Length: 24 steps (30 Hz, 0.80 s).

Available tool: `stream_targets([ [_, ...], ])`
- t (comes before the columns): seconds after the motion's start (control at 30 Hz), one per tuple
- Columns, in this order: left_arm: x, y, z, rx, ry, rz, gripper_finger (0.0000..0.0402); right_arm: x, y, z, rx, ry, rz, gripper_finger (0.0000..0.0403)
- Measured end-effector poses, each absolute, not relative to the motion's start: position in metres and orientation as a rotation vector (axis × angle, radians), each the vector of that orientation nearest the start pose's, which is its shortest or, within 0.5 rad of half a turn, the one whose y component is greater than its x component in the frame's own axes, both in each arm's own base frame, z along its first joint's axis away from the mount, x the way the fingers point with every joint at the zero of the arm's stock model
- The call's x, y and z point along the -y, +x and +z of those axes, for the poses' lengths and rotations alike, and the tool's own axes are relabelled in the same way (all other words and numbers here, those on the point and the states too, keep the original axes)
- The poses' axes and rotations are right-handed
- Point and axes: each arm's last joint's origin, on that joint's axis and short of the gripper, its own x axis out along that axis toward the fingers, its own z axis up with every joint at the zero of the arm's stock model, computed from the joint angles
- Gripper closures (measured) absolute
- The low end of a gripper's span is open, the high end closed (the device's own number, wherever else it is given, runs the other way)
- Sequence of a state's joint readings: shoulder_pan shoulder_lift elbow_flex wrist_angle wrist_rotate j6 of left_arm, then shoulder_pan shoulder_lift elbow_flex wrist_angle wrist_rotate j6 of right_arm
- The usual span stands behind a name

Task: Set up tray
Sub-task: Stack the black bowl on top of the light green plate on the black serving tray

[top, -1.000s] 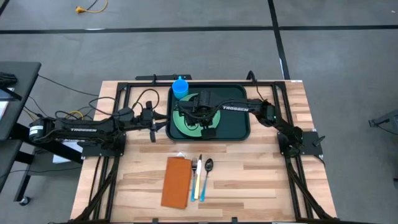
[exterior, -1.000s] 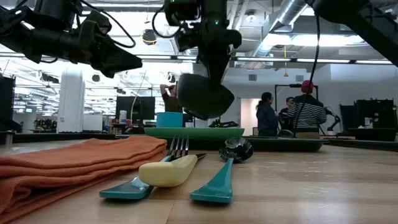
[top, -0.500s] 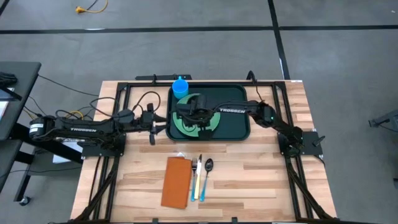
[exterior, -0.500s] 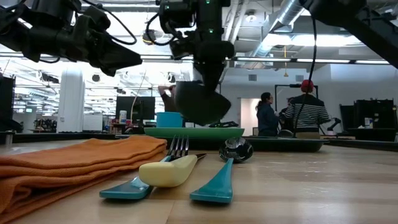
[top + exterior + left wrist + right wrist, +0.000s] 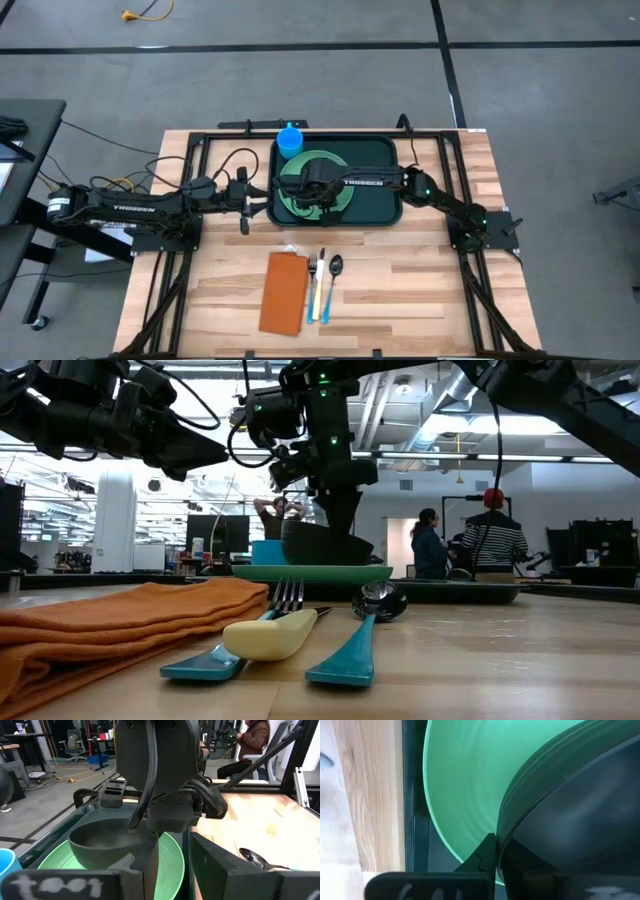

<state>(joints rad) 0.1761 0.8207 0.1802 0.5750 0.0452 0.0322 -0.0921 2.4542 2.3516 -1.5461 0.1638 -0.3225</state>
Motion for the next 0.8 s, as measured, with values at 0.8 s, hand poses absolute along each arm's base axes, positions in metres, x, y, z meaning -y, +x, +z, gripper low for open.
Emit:
stream_targets([
  [0.8,-0.0283,0.1664,0.1920,-0.068,0.027,0.130,0.0303,0.0385,0.4640,0.2091,-1.678,-0.319,0.090,0.0348],
])
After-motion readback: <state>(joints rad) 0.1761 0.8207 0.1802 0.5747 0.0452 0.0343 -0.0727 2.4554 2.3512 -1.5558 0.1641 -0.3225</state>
